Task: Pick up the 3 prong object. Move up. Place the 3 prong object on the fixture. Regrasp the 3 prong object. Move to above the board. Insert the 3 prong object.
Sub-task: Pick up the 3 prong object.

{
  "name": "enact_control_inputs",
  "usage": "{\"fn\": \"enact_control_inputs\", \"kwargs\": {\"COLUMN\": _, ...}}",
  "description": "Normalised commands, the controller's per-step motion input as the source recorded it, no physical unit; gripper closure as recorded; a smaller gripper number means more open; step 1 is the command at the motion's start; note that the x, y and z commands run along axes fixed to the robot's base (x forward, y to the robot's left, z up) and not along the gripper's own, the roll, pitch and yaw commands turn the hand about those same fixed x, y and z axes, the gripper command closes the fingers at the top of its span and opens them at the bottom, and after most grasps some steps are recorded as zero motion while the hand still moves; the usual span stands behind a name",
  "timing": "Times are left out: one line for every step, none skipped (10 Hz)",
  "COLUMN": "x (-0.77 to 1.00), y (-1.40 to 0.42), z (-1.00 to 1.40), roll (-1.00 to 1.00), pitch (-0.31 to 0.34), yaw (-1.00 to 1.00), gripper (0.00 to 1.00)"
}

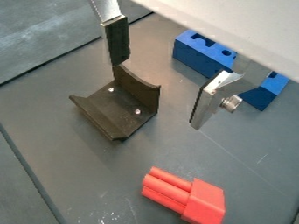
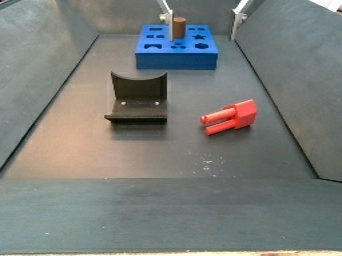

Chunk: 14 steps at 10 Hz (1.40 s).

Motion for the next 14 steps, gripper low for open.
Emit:
{"fn": "enact_control_inputs", "kwargs": {"x": -0.07, "y": 0.04, "z": -0.12, "roll": 0.00, "pitch": -0.006, "yaw": -0.19, "gripper": 0.00}}
{"fn": "enact_control_inputs", "kwargs": {"x": -0.06, "y": 0.15, "z": -0.18, "roll": 0.00, "pitch": 0.000, "yaw": -0.37, "gripper": 0.00}}
{"fn": "enact_control_inputs", "kwargs": {"x": -0.11, "y": 0.22, "z": -0.29, "roll": -0.03, "pitch": 0.000, "yaw": -0.41, "gripper": 0.00}}
{"fn": "enact_control_inputs", "kwargs": {"x": -0.13, "y": 0.24, "z": -0.34, "roll": -0.03, "pitch": 0.000, "yaw": -0.46, "gripper": 0.00}}
{"fn": "enact_control_inputs", "kwargs": {"x": -0.20, "y": 0.28, "z": -0.33, "roll": -0.08, "pitch": -0.021, "yaw": -0.54, "gripper": 0.00}}
{"fn": "enact_control_inputs", "kwargs": {"x": -0.13, "y": 0.19, "z": -0.31, "roll": -0.19, "pitch": -0.080, "yaw": -0.55, "gripper": 0.00}}
{"fn": "enact_control_inputs", "kwargs": {"x": -0.13, "y": 0.20, "z": -0.27, "roll": -0.20, "pitch": -0.094, "yaw": -0.53, "gripper": 0.00}}
{"fn": "enact_control_inputs", "kwargs": {"x": -0.17, "y": 0.22, "z": -0.23, "roll": -0.21, "pitch": -0.107, "yaw": -0.50, "gripper": 0.00}}
{"fn": "enact_control_inputs", "kwargs": {"x": -0.01, "y": 0.11, "z": -0.40, "roll": -0.24, "pitch": -0.091, "yaw": -0.61, "gripper": 0.00}}
{"fn": "enact_control_inputs", "kwargs": {"x": 0.00, "y": 0.00, "z": -0.48, "roll": -0.20, "pitch": -0.076, "yaw": -0.84, "gripper": 0.00}}
{"fn": "enact_control_inputs", "kwargs": {"x": -0.01, "y": -0.04, "z": -0.44, "roll": -0.10, "pitch": -0.107, "yaw": -0.95, "gripper": 0.00}}
{"fn": "enact_control_inputs", "kwargs": {"x": -0.01, "y": -0.03, "z": -0.49, "roll": -0.09, "pitch": -0.106, "yaw": -0.97, "gripper": 0.00}}
{"fn": "enact_control_inputs", "kwargs": {"x": -0.03, "y": -0.02, "z": -0.56, "roll": -0.08, "pitch": -0.114, "yaw": -0.98, "gripper": 0.00}}
{"fn": "enact_control_inputs", "kwargs": {"x": -0.05, "y": -0.01, "z": -0.59, "roll": -0.10, "pitch": -0.106, "yaw": -0.95, "gripper": 0.00}}
